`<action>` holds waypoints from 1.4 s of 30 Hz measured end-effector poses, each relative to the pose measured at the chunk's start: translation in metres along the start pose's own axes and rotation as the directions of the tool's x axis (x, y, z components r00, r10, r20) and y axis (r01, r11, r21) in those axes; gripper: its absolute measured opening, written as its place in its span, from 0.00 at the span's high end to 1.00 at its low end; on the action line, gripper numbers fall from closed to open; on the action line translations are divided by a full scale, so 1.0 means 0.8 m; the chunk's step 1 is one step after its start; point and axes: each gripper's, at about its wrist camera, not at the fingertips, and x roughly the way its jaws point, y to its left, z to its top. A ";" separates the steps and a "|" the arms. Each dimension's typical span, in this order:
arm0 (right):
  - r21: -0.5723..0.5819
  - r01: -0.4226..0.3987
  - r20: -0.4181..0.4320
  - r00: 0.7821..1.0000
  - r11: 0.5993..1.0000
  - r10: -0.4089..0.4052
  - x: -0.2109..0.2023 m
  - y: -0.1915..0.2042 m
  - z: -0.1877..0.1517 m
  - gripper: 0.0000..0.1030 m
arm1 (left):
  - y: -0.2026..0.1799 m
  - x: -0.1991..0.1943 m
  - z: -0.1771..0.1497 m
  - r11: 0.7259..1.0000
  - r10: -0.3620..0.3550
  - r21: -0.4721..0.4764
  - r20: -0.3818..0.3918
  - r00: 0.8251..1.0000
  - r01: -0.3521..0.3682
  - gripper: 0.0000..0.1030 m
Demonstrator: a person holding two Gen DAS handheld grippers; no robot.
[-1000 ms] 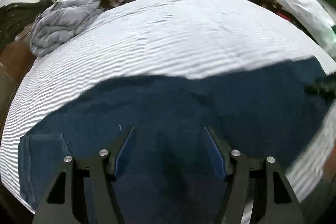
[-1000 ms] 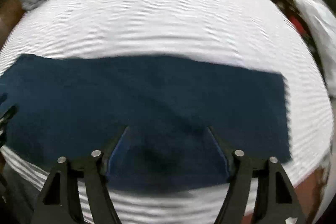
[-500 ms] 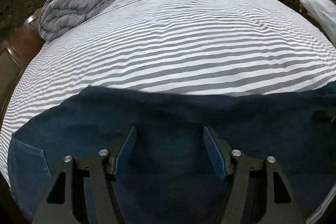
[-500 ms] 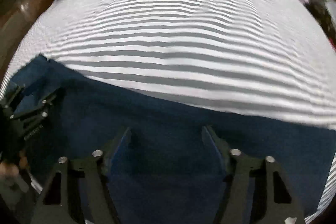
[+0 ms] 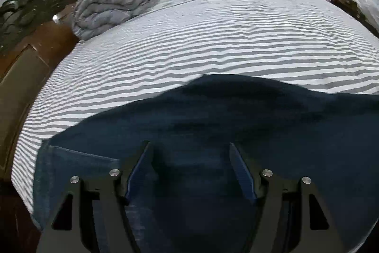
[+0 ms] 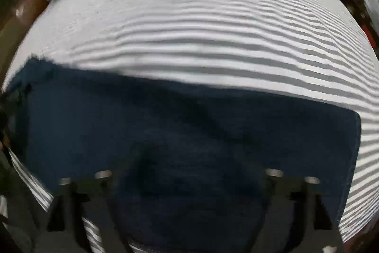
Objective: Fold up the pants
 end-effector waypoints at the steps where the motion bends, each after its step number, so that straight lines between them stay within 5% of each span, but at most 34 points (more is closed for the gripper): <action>1: -0.013 0.028 -0.019 0.999 1.000 -0.029 0.005 0.008 0.002 0.05 | 0.005 -0.001 -0.001 1.000 0.000 -0.001 0.003 1.000 0.000 0.30; 4: -0.019 0.089 -0.043 0.995 0.996 -0.090 -0.002 0.019 0.007 0.04 | 0.023 -0.001 -0.005 1.000 -0.009 -0.024 0.011 1.000 0.010 0.29; 8: -0.033 -0.005 -0.015 1.000 0.999 0.005 -0.039 0.040 0.037 0.04 | 0.041 -0.005 -0.009 0.998 -0.001 -0.059 0.026 1.000 0.003 0.29; 10: -0.068 -0.131 -0.009 0.991 0.989 0.130 -0.060 0.066 0.071 0.02 | 0.049 -0.008 -0.014 0.998 0.009 -0.062 0.029 1.000 -0.007 0.29; 14: -0.100 -0.363 -0.098 0.930 0.926 0.354 -0.056 0.137 0.154 0.00 | 0.063 -0.007 -0.025 0.997 0.014 -0.076 0.009 1.000 -0.013 0.29; 19: -0.103 -0.535 -0.226 0.834 0.839 0.504 -0.010 0.235 0.235 0.00 | 0.072 -0.003 -0.035 0.995 -0.001 -0.101 -0.001 1.000 0.000 0.27; 25: -0.071 -0.621 -0.385 0.739 0.780 0.553 0.070 0.329 0.291 0.01 | 0.080 -0.009 -0.014 0.990 -0.036 -0.140 -0.002 0.999 0.035 0.27; 31: 0.009 -0.671 -0.482 0.646 0.741 0.592 0.120 0.364 0.304 0.19 | 0.087 0.002 -0.007 0.978 -0.070 -0.200 -0.039 0.997 0.061 0.27; 35: 0.076 -0.717 -0.512 0.568 0.692 0.644 0.127 0.375 0.299 0.30 | 0.070 0.000 -0.020 0.994 -0.024 -0.108 -0.033 0.999 0.020 0.27; 42: 0.150 -0.714 -0.567 0.504 0.684 0.651 0.145 0.391 0.283 0.39 | 0.071 0.003 -0.026 0.991 -0.025 -0.134 -0.038 0.999 0.020 0.26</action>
